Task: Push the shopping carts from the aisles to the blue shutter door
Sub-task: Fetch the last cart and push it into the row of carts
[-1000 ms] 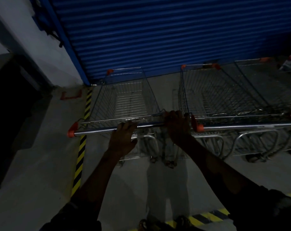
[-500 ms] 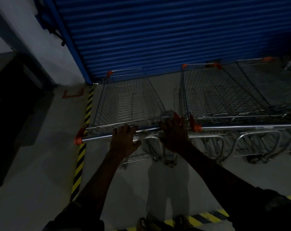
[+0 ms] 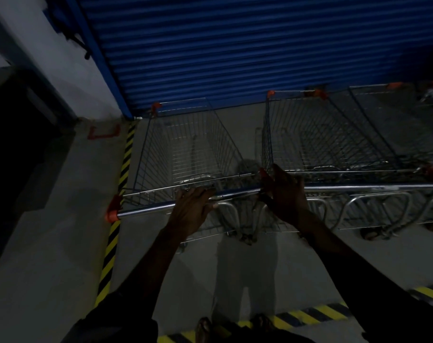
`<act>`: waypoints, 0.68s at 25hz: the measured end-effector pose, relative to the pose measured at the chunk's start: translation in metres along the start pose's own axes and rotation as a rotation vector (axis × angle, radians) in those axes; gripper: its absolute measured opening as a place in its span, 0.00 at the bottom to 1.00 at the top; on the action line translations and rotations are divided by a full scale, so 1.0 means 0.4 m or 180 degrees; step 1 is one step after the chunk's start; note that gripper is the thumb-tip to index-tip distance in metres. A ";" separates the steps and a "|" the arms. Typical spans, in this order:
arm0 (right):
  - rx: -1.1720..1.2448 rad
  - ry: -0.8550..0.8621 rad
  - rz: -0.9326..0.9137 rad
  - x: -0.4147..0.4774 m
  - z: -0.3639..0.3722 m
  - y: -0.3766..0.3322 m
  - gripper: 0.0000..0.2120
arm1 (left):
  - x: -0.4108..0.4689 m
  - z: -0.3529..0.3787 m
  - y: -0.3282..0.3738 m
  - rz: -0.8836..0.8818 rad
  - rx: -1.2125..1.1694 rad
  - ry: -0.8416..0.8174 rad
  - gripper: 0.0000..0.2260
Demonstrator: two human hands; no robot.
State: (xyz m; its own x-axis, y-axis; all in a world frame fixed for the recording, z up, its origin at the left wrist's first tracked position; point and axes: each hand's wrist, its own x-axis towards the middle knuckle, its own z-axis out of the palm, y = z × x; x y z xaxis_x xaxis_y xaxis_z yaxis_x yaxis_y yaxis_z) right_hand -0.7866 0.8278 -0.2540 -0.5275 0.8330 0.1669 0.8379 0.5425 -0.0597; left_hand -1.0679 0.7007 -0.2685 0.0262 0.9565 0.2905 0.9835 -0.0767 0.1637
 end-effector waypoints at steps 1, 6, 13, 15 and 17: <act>-0.0057 -0.0054 -0.0026 0.004 -0.003 0.001 0.35 | 0.000 -0.001 0.000 -0.0009 0.0003 0.0021 0.21; -0.0182 -0.0418 -0.0016 0.006 -0.021 -0.004 0.36 | -0.001 0.000 -0.001 0.0070 -0.0047 0.0048 0.16; -0.0264 -0.0799 -0.0416 -0.002 -0.024 0.043 0.40 | -0.018 -0.013 -0.009 0.0474 -0.0256 0.0151 0.19; -0.0294 -0.0886 -0.0514 -0.015 -0.017 0.062 0.41 | -0.028 -0.011 0.002 0.0519 -0.0276 0.0142 0.16; -0.0275 -0.0979 -0.0549 -0.019 -0.012 0.073 0.42 | -0.034 -0.009 0.019 0.0487 -0.0231 0.0169 0.15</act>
State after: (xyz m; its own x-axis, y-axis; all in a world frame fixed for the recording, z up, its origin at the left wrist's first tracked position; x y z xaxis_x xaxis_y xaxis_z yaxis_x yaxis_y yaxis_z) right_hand -0.7575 0.8367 -0.2521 -0.6686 0.7308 -0.1374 0.7347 0.6777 0.0291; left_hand -1.0613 0.6862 -0.2678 0.1633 0.9160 0.3664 0.9532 -0.2423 0.1807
